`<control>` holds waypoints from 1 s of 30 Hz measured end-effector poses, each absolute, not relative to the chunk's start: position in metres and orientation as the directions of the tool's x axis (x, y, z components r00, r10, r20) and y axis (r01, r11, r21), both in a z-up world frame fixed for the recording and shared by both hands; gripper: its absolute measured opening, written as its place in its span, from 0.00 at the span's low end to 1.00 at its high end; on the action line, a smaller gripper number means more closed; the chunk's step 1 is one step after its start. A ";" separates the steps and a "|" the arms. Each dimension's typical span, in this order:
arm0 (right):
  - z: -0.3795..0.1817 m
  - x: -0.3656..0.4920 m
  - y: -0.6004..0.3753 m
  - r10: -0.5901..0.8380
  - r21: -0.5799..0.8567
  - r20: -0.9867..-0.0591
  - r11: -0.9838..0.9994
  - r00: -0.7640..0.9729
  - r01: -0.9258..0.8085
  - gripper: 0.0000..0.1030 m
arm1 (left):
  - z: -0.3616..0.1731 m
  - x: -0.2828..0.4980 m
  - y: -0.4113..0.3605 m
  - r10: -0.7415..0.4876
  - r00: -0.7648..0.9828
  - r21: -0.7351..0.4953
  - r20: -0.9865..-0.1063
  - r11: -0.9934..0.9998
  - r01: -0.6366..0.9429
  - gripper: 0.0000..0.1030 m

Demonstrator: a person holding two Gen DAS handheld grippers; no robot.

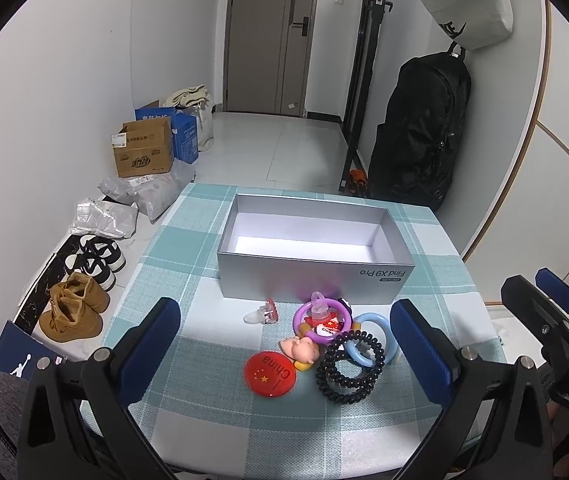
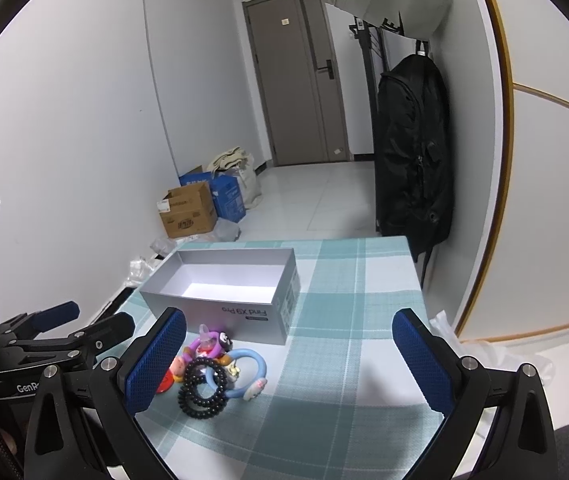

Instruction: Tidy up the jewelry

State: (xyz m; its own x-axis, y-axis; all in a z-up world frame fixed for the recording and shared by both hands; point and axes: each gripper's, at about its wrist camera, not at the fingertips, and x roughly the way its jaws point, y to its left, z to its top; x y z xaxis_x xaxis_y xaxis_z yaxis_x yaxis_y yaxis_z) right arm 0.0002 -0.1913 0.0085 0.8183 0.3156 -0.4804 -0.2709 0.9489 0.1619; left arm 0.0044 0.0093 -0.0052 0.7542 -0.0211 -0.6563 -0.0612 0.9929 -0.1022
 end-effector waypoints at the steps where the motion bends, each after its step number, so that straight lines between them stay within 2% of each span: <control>1: 0.009 0.000 -0.192 0.315 0.163 -0.480 0.949 0.819 -0.270 1.00 | -0.005 0.005 0.010 -0.022 0.754 -0.104 -0.657 0.993 -0.061 0.99; 22: 0.006 0.007 -0.193 0.326 0.190 -0.482 0.945 0.813 -0.266 1.00 | -0.016 0.012 0.013 -0.054 0.730 -0.109 -0.681 0.994 -0.028 0.99; 30: 0.001 0.018 -0.187 0.320 0.187 -0.512 0.947 0.797 -0.260 1.00 | -0.035 0.012 0.030 -0.117 0.651 -0.148 -0.750 0.989 0.008 0.99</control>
State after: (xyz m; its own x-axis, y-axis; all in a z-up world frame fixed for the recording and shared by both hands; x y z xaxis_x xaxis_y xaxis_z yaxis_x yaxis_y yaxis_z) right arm 0.0177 -0.1870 0.0006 0.7973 0.3203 -0.5116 -0.2605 0.9472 0.1871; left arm 0.0115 0.0303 -0.0347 0.6512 -0.1173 -0.7498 0.0081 0.9890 -0.1476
